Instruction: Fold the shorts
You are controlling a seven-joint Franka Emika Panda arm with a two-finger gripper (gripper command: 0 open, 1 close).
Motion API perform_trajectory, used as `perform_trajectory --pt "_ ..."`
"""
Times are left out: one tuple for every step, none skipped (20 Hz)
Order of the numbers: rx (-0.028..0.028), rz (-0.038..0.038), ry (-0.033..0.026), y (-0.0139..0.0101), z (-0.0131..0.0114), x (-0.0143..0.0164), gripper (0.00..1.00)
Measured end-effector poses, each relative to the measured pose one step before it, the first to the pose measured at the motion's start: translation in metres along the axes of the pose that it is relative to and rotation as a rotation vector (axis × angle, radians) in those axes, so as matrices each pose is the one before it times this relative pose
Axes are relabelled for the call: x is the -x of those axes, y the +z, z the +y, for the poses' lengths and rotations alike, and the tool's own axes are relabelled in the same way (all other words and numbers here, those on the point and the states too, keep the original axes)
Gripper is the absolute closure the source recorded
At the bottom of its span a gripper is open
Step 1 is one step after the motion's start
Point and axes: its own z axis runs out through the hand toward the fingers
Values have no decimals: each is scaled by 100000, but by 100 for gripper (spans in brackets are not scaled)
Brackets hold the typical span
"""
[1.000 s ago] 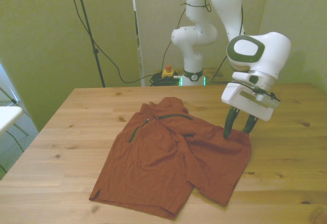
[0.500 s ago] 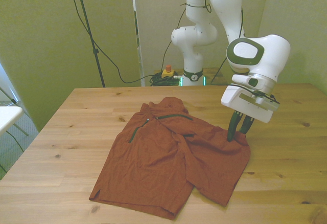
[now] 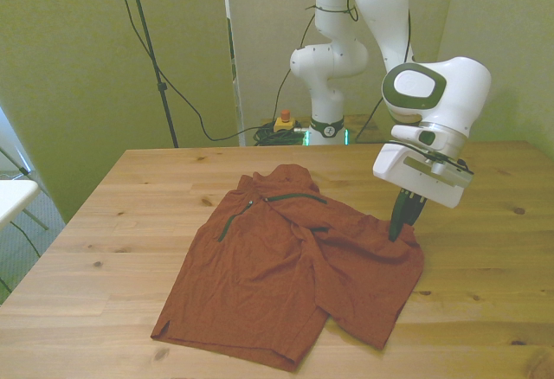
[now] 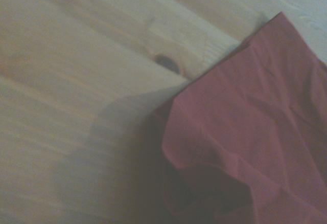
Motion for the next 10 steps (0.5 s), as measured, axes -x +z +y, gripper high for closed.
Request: perform_trajectory --pt "515 891 2009 -318 422 -728 100" --pt "463 1084 2261 -390 603 -971 100" --pt "691 1199 2604 -361 815 -1192 100" --pt "748 1127 2763 -289 945 -1331 100" --pt "747 787 3511 -142 1100 -1490 100" --pt "847 450 3591 91 1240 -1641 100" --pt "802 112 3131 253 1233 -1687 100" --pt "811 249 2446 374 1138 -1631 100" --pt "773 -67 2068 466 1062 -1572 100" --pt "761 79 1543 445 826 -1425 100"
